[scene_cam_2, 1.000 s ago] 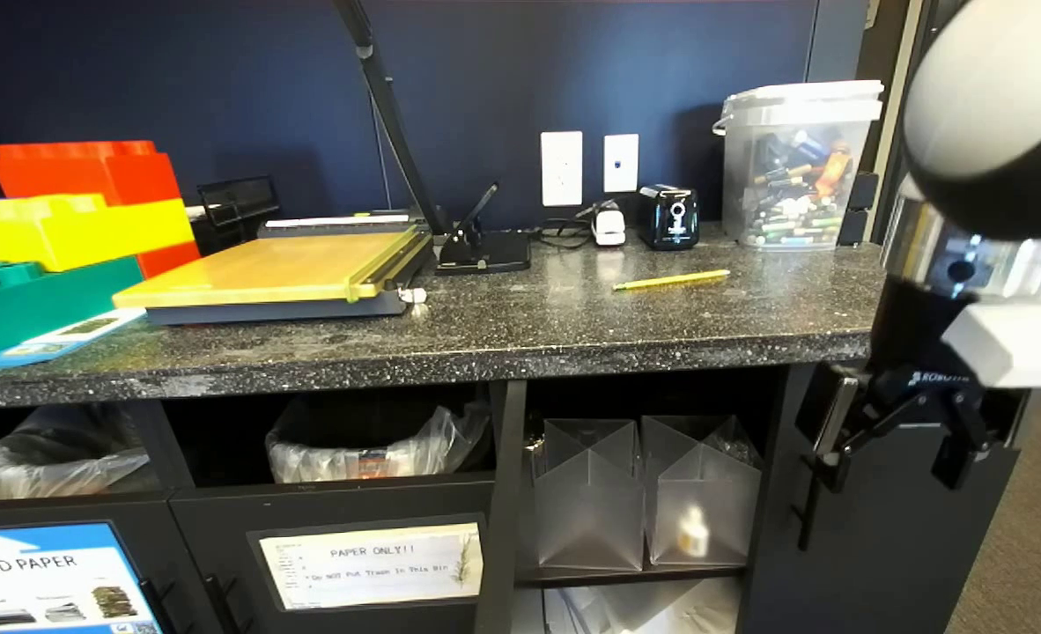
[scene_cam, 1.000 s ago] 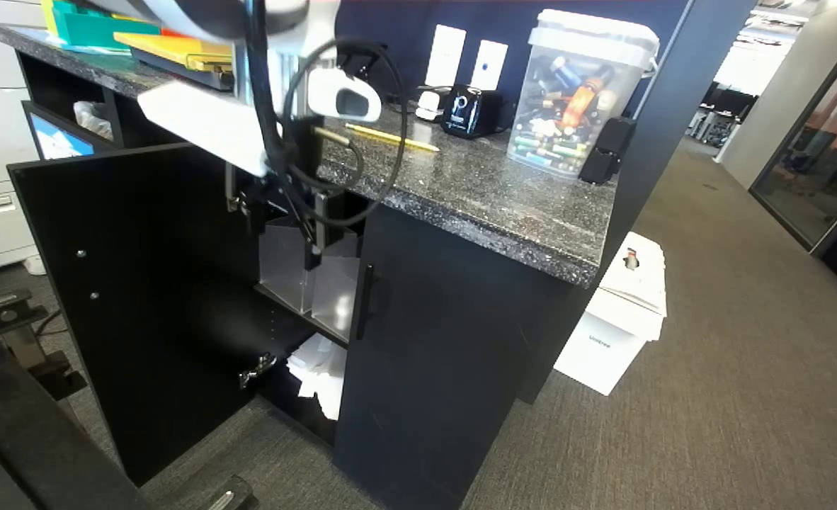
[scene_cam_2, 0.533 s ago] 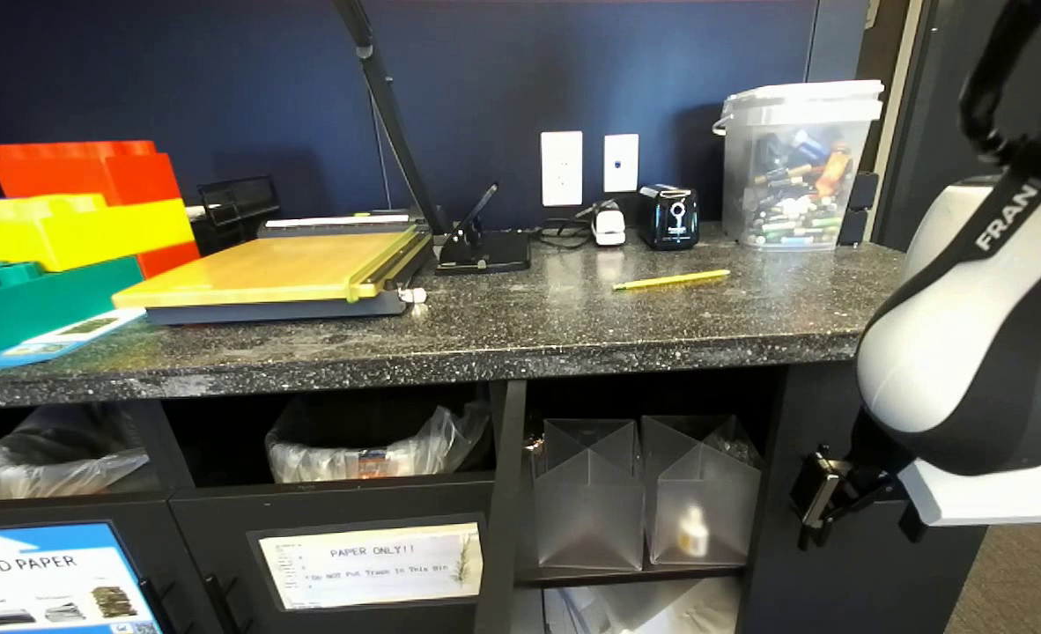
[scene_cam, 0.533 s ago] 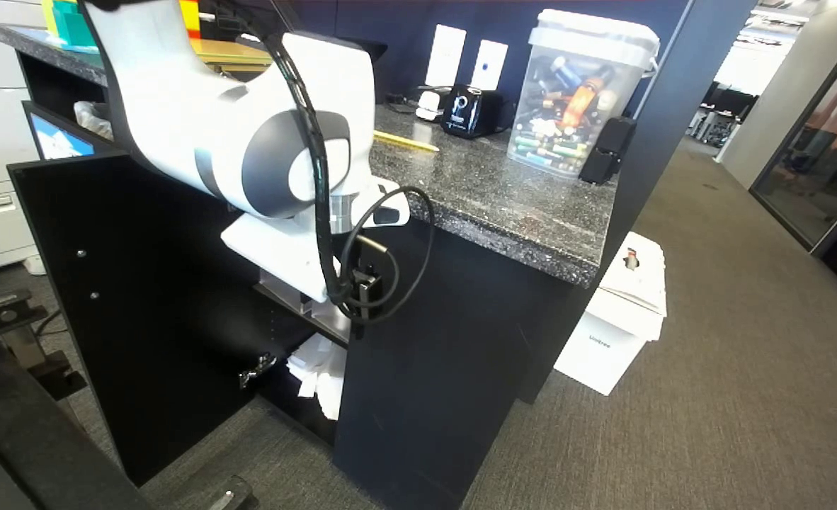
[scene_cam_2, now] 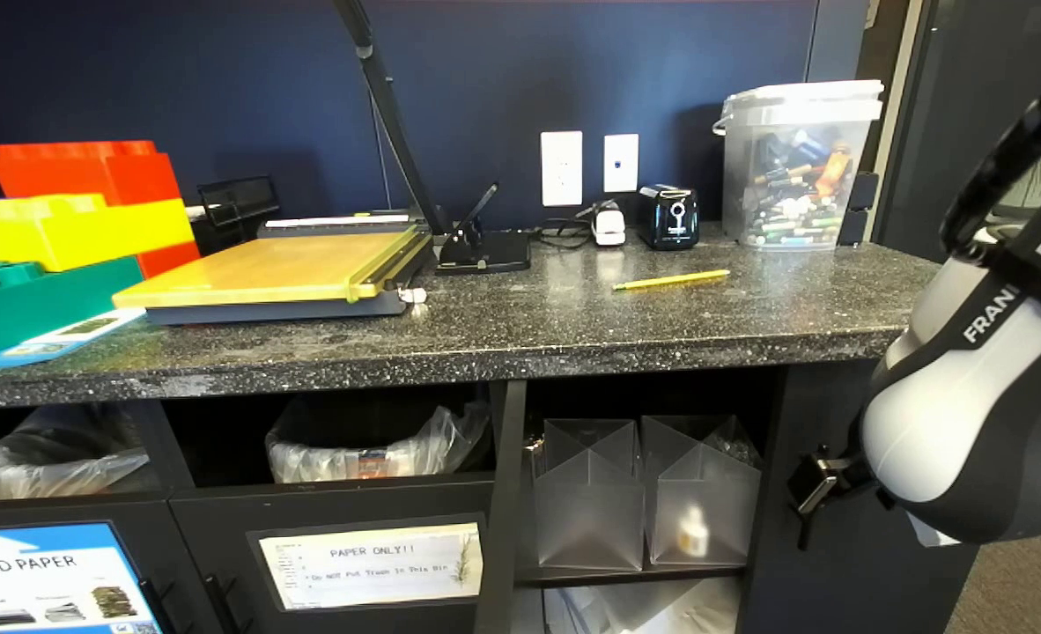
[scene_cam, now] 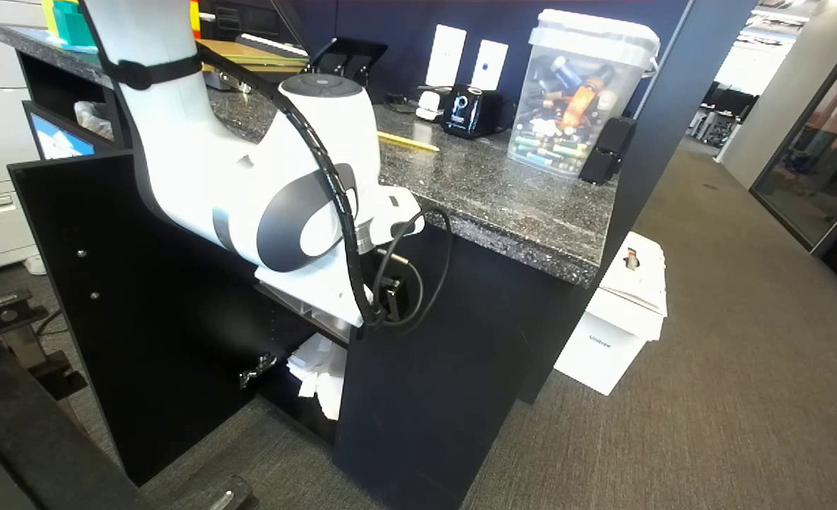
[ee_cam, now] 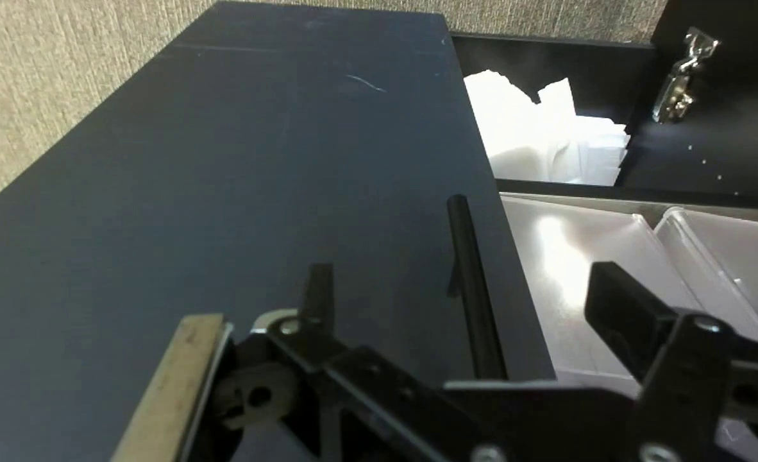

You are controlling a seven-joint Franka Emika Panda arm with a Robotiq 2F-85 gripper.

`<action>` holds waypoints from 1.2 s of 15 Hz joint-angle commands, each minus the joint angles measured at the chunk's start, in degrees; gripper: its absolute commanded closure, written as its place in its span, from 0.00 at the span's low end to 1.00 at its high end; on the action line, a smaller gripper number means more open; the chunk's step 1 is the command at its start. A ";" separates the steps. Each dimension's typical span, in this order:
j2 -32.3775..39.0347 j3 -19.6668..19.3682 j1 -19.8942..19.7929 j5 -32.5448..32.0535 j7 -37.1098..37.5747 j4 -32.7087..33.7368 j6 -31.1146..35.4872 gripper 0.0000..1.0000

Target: Open the bottom right cabinet door

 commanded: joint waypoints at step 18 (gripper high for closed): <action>4.38 2.55 -4.36 -4.72 -5.86 4.34 2.21 0.96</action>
